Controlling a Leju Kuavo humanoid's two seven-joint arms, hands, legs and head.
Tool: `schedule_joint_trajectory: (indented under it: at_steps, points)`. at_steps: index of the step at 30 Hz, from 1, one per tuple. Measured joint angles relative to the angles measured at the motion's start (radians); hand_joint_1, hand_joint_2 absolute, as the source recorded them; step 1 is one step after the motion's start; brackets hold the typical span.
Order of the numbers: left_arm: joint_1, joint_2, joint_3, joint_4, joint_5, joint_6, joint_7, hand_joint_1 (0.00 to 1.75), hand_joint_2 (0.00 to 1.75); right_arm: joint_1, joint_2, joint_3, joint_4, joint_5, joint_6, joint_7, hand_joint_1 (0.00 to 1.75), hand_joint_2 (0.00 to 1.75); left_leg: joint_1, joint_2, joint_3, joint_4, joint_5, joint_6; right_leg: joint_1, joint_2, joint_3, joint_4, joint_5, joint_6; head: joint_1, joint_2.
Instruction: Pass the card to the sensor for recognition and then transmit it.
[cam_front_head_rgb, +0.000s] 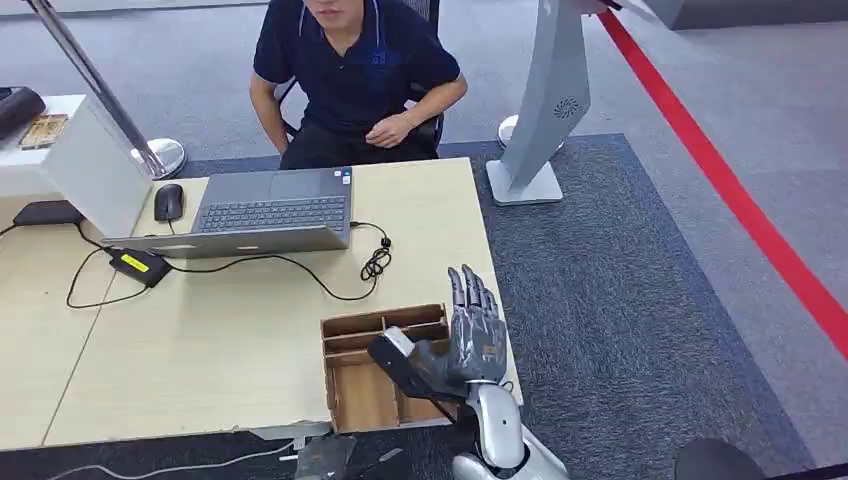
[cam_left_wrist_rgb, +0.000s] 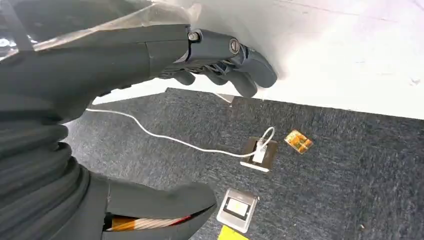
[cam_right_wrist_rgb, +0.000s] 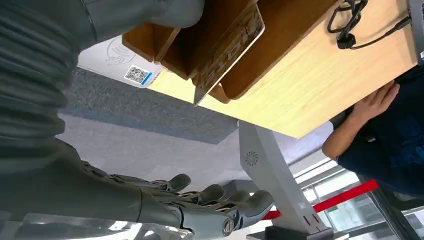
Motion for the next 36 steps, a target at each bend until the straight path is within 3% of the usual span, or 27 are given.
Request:
schedule_joint_trajectory:
  at_steps: [36]
  points:
    - [0.0,-0.003,0.0,0.0,-0.004,-0.007,0.0,0.0,1.75,-0.001,0.0,0.0,0.0,0.0,0.002,0.0,0.07,1.75,0.0,0.0,0.0,0.0,0.0,0.0,0.0,0.0,0.0,0.0,0.0,0.0,0.0,0.0]
